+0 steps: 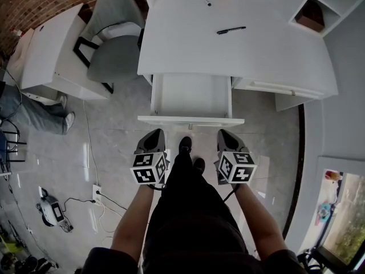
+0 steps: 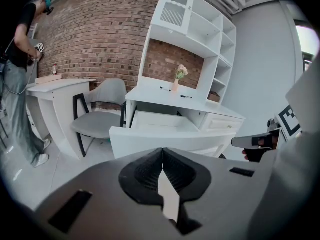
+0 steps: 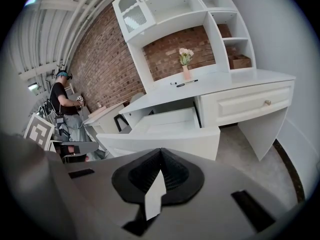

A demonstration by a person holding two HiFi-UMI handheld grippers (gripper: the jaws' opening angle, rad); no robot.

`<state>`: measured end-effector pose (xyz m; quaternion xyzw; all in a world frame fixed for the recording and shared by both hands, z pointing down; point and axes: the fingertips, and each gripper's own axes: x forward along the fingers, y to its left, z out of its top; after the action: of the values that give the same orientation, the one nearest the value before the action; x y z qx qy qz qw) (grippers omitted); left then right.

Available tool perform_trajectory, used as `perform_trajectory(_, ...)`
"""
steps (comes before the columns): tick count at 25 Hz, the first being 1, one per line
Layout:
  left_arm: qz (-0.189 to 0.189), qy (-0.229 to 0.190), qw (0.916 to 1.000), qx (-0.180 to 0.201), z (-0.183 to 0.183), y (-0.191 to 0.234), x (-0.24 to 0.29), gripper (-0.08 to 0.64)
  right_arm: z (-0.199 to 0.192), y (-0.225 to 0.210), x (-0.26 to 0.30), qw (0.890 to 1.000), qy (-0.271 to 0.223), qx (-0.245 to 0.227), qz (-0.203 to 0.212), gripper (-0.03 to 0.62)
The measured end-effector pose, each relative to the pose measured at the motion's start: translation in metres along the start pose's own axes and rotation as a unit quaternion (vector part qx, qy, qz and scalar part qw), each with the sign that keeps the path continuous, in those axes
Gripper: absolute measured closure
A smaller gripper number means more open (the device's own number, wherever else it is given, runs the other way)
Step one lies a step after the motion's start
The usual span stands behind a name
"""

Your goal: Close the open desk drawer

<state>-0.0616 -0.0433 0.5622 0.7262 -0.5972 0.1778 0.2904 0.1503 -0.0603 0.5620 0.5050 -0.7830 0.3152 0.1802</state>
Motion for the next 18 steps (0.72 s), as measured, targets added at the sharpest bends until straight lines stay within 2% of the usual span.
perform_trajectory(11, -0.001, 0.018, 0.9998, -0.012, 0.004, 0.014, 0.03, 0.551, -0.002, -0.003, 0.032, 0.999, 0.033, -0.005, -0.016, 0.588)
perform_trajectory(18, -0.009, 0.025, 0.9996, -0.005, 0.015, 0.017, 0.042, 0.549, 0.008, -0.007, 0.044, 0.999, 0.03, -0.011, -0.023, 0.588)
